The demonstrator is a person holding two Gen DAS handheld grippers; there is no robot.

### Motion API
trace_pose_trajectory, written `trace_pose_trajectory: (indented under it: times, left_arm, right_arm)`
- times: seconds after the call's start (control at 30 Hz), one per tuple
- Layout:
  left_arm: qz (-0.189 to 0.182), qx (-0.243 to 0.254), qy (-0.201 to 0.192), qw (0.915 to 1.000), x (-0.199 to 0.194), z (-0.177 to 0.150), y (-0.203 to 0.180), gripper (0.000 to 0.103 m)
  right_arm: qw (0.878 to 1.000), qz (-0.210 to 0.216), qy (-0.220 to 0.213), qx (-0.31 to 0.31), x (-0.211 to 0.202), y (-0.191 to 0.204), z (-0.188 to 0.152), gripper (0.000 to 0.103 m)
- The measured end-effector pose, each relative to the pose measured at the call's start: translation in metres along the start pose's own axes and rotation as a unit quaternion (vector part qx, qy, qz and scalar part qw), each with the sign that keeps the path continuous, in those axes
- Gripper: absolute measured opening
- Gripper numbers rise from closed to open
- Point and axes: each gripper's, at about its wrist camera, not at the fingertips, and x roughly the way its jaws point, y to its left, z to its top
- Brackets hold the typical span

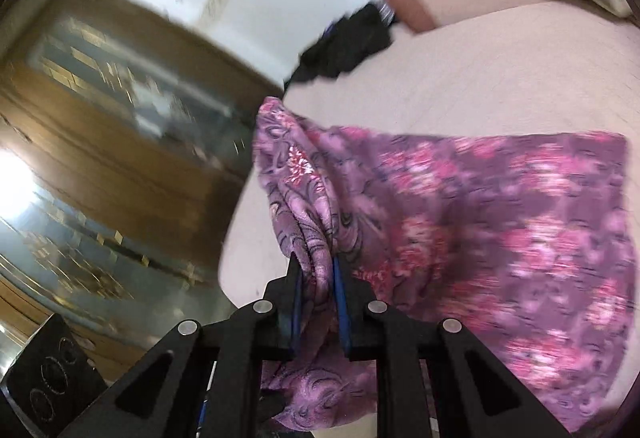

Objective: Fold small clothes

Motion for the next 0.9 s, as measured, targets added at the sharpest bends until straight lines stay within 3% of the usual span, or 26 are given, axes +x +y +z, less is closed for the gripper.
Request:
trace_pose_trajectory:
  times: [0.1, 0.17, 0.23, 0.4, 0.5, 0.57, 0.7, 0.73, 0.8, 0.83, 0.9]
  left_arm:
    - [-0.013, 0.035, 0.025, 0.999, 0.041, 0.007, -0.04, 0.007]
    - [-0.018, 0.048, 0.043, 0.9978, 0.068, 0.011, -0.06, 0.008]
    - [-0.015, 0.052, 0.068, 0.9962, 0.103, 0.013, -0.075, 0.008]
    - [-0.063, -0.008, 0.134, 0.9889, 0.158, 0.015, -0.07, 0.008]
    - [-0.109, -0.046, 0.157, 0.9805, 0.169, 0.011, -0.064, 0.011]
    - [-0.129, -0.055, 0.16, 0.9772, 0.164, 0.008, -0.061, 0.021]
    - [-0.131, -0.084, 0.111, 0.9816, 0.134, 0.011, -0.032, 0.052]
    - [-0.119, -0.089, 0.099, 0.9839, 0.128, 0.013, -0.022, 0.054]
    - [-0.075, -0.097, 0.081, 0.9892, 0.126, 0.023, 0.0, 0.055]
    - [-0.051, -0.102, 0.076, 0.9906, 0.127, 0.027, 0.012, 0.055]
    - [-0.012, -0.105, 0.066, 0.9922, 0.13, 0.034, 0.032, 0.055]
  right_arm:
    - [0.997, 0.018, -0.042, 0.057, -0.038, -0.056, -0.011, 0.015]
    - [0.994, 0.026, -0.048, 0.097, -0.048, -0.087, -0.016, 0.015]
    - [0.989, 0.004, -0.039, 0.146, -0.058, -0.127, -0.015, 0.015]
    - [0.969, -0.041, -0.012, 0.241, -0.059, -0.189, -0.022, 0.015]
    - [0.969, -0.064, -0.007, 0.24, -0.06, -0.192, -0.024, 0.015]
    - [0.969, -0.076, -0.001, 0.236, -0.058, -0.189, -0.024, 0.017]
    - [0.967, -0.081, -0.011, 0.243, -0.064, -0.194, -0.023, 0.018]
    - [0.967, -0.081, -0.013, 0.241, -0.064, -0.19, -0.022, 0.022]
    - [0.969, -0.085, -0.021, 0.231, -0.068, -0.185, -0.019, 0.067]
    - [0.971, -0.096, -0.026, 0.218, -0.068, -0.181, -0.017, 0.074]
    - [0.973, -0.128, -0.016, 0.192, -0.064, -0.174, -0.017, 0.074]
